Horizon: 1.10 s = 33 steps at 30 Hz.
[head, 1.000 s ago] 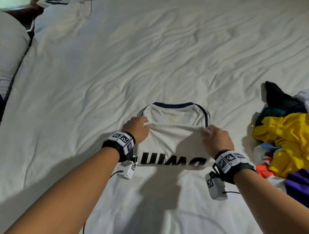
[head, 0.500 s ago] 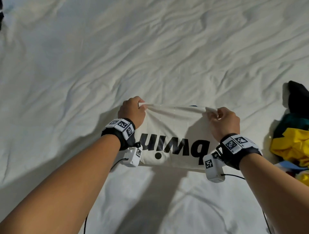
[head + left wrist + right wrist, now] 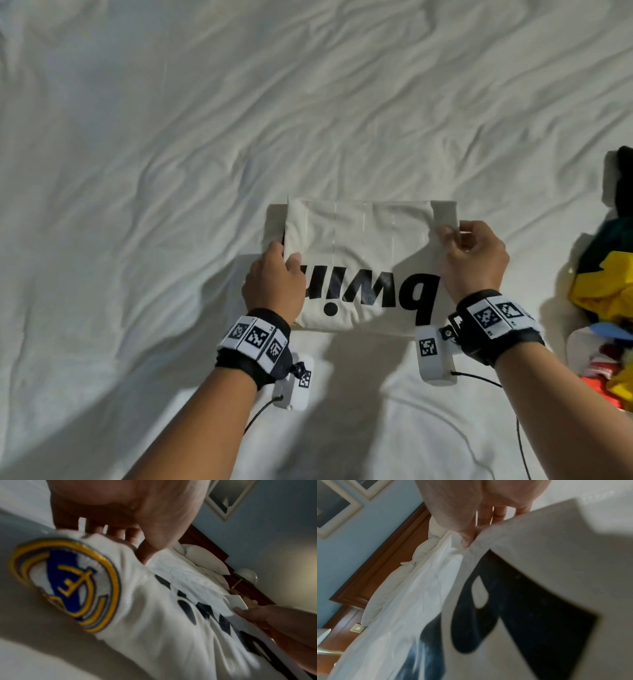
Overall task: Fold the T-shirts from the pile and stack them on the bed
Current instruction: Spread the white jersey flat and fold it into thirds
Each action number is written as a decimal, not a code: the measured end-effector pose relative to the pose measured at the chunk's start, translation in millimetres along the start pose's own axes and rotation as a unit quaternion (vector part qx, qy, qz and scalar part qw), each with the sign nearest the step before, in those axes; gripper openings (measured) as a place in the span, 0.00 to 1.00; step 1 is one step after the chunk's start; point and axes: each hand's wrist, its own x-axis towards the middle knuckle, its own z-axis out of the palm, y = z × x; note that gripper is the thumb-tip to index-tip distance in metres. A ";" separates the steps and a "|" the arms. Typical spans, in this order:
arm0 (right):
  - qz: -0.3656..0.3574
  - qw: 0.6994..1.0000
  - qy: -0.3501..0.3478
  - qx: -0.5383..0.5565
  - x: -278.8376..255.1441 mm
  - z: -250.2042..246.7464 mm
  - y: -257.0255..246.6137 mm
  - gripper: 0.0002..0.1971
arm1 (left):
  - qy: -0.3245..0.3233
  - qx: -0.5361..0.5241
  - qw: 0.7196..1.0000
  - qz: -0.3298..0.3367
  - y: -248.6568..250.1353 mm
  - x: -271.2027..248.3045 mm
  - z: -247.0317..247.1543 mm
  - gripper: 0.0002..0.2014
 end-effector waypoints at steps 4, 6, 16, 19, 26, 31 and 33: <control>0.015 1.000 -0.011 -0.005 -1.0 0.1 2.2 0.09 | 0.045 -0.080 0.995 -0.024 -9.8 7.7 6.9 0.16; 0.026 0.998 -0.003 -0.056 -3.8 0.2 5.4 0.14 | 0.043 -0.063 0.997 -0.031 -10.0 4.8 8.5 0.11; -0.326 0.841 -0.195 -0.386 -72.2 46.3 13.0 0.33 | -0.017 0.273 0.902 0.334 25.5 -24.6 58.9 0.35; -0.316 0.837 -0.209 -0.396 -51.0 51.5 18.4 0.32 | -0.014 0.265 0.917 0.298 15.0 4.3 61.7 0.34; -0.280 0.847 -0.186 -0.413 -24.4 32.1 40.7 0.34 | 0.019 0.219 0.954 0.204 -11.9 22.4 47.7 0.33; -0.192 0.891 -0.137 -0.389 -32.7 30.3 36.7 0.37 | 0.050 0.214 0.965 0.146 -19.1 18.6 42.0 0.34; -0.223 0.887 -0.123 -0.384 -49.3 34.2 29.9 0.37 | 0.075 0.210 0.957 0.188 -3.8 2.0 41.7 0.35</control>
